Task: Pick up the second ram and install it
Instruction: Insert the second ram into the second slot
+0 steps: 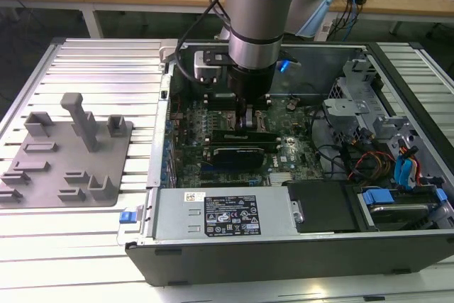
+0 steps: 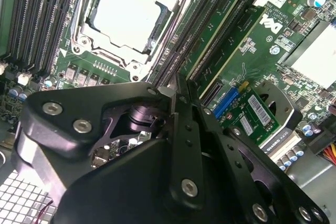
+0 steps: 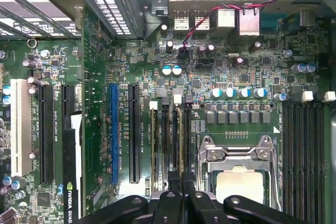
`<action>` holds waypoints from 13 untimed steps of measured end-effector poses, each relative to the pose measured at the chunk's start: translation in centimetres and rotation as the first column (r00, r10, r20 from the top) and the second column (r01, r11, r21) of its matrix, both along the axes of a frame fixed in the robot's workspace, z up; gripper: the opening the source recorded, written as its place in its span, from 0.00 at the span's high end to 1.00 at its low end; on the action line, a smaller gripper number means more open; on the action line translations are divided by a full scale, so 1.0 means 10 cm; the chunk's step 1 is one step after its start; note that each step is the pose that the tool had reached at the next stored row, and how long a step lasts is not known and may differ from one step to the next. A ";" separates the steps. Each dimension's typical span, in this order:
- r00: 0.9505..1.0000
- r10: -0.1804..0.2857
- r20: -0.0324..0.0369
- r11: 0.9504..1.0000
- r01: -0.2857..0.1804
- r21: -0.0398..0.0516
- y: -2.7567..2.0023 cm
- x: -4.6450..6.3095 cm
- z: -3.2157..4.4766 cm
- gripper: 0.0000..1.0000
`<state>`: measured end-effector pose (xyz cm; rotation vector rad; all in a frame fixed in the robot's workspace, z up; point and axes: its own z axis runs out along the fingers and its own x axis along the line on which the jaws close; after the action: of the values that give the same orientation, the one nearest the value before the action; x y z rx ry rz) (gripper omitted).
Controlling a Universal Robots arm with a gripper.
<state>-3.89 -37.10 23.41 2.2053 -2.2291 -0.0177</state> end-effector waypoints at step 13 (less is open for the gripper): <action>1.000 0.000 0.000 1.000 0.000 0.000 0.000 0.00 0.023 0.91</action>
<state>-3.90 -37.10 23.64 2.2055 -2.2291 -0.0176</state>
